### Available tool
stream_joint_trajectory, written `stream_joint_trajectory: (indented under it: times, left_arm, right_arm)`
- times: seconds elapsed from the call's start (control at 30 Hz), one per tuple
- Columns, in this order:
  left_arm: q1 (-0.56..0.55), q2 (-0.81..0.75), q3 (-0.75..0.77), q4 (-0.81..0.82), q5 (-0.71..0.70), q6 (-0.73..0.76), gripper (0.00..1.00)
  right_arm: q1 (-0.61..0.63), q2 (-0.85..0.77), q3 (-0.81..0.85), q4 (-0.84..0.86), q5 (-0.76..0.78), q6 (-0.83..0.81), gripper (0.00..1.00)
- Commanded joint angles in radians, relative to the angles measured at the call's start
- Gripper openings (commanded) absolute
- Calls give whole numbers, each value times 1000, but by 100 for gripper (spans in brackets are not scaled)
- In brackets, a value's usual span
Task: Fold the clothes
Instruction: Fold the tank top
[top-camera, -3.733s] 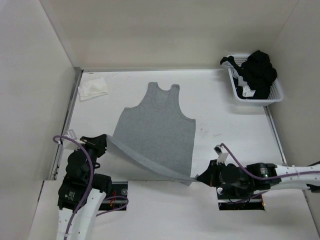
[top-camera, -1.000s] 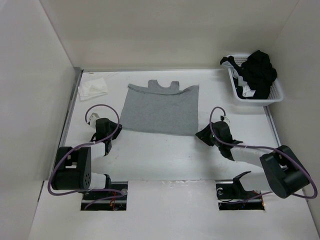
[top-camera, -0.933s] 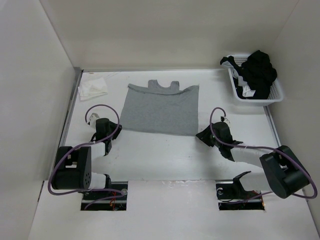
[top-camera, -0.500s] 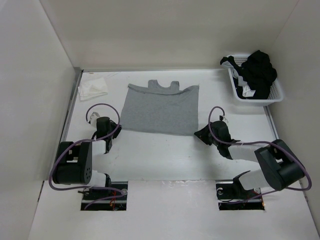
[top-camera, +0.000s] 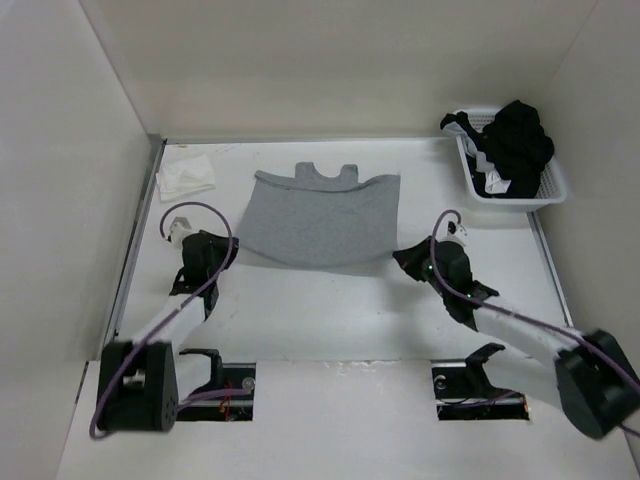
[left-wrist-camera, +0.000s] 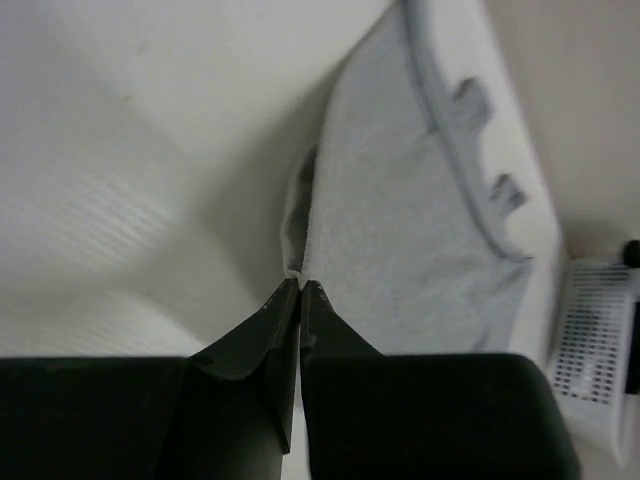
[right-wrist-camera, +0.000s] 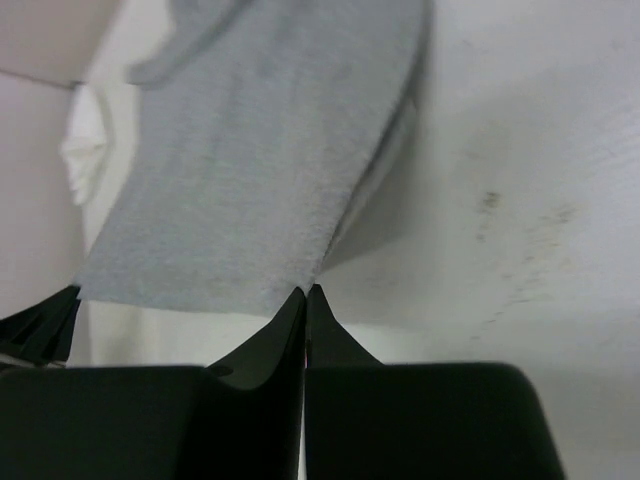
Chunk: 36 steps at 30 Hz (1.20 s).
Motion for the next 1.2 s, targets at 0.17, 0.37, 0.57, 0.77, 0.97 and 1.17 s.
stream_joint_trajectory:
  times: [0.17,0.37,0.57,0.77,0.97,1.17]
  left_arm:
    - [-13,-717,202,-481,-3,61,0]
    - [-95,-829,505,-672,-41,116,0]
    - [-125,-782,525,-684,-55,115,0]
    - [-83,-629,351,-568,-55,109,0]
    - [-5,-166,290,-208,-63,60,0]
    - [13,308,564,-78,-8,20,0]
  right_arm:
    - [237,-625,283,-629,280,-185,0]
    - [532,-693,598,-855,495,-256,0]
    - [648,-593,679,-851,583,-332,1]
    - [299,-431,543,-660,249,-355,2]
    - [-119,-8,477,-302,-187,-306,2]
    - [-268,474,801,-245,-322,-286,0]
